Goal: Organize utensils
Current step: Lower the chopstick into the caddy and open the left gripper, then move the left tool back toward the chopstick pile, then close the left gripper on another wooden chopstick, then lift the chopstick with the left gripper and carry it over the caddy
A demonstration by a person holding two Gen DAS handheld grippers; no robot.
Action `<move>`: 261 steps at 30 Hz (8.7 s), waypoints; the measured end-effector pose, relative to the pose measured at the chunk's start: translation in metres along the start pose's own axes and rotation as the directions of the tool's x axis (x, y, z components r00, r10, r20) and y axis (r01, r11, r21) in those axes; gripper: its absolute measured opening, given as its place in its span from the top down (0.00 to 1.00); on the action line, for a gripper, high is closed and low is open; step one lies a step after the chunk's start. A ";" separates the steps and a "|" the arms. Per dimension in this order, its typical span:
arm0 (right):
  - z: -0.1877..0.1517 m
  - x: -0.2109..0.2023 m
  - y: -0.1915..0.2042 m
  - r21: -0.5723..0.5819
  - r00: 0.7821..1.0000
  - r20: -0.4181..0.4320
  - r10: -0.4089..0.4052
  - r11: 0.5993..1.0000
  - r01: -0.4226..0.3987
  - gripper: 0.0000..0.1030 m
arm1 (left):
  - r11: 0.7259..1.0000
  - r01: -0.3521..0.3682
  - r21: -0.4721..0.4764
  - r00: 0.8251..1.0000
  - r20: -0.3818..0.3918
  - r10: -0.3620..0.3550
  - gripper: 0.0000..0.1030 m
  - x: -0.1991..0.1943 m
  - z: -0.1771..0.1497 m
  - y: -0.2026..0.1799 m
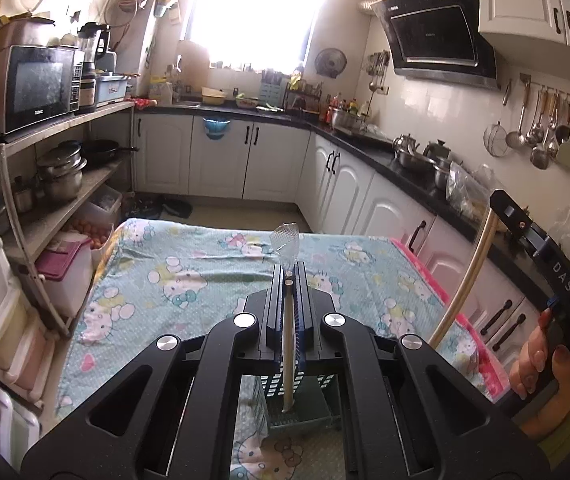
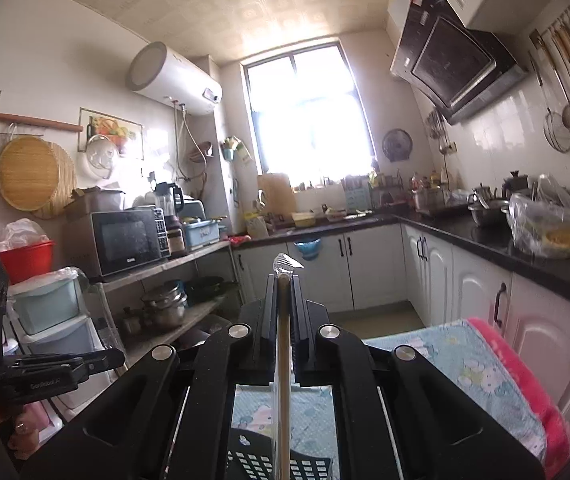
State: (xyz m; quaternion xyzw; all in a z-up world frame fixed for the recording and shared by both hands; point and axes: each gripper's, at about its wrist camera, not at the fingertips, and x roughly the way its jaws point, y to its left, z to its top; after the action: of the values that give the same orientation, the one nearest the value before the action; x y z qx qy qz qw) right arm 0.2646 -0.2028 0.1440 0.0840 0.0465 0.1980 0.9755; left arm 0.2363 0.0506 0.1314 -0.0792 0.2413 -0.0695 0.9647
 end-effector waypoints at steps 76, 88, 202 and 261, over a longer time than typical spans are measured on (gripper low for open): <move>-0.049 -0.095 -0.007 0.034 0.977 -0.181 -0.113 0.992 0.121 0.34 | 0.995 0.027 -0.096 0.997 -0.070 -0.034 0.10 -0.040 -0.081 0.031; -0.077 -0.111 -0.005 0.023 0.961 -0.256 -0.099 0.994 0.108 0.34 | 0.994 0.016 -0.111 0.992 -0.121 -0.030 0.10 -0.043 -0.118 0.025; -0.213 -0.052 -0.049 0.143 0.755 -0.656 -0.003 0.981 0.128 0.99 | 0.993 -0.113 -0.011 0.869 -0.485 0.094 0.88 0.061 -0.220 0.004; -0.044 -0.113 0.002 0.066 0.964 -0.247 0.096 0.994 -0.082 0.99 | 0.979 0.174 -0.102 0.983 -0.035 -0.178 0.97 -0.028 -0.041 -0.035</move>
State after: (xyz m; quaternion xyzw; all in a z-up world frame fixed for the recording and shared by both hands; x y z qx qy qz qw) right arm 0.1544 -0.2392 0.1082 0.0871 0.1704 0.2493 0.9493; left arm 0.1886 0.0168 0.1151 -0.1464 0.2575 -0.1443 0.9442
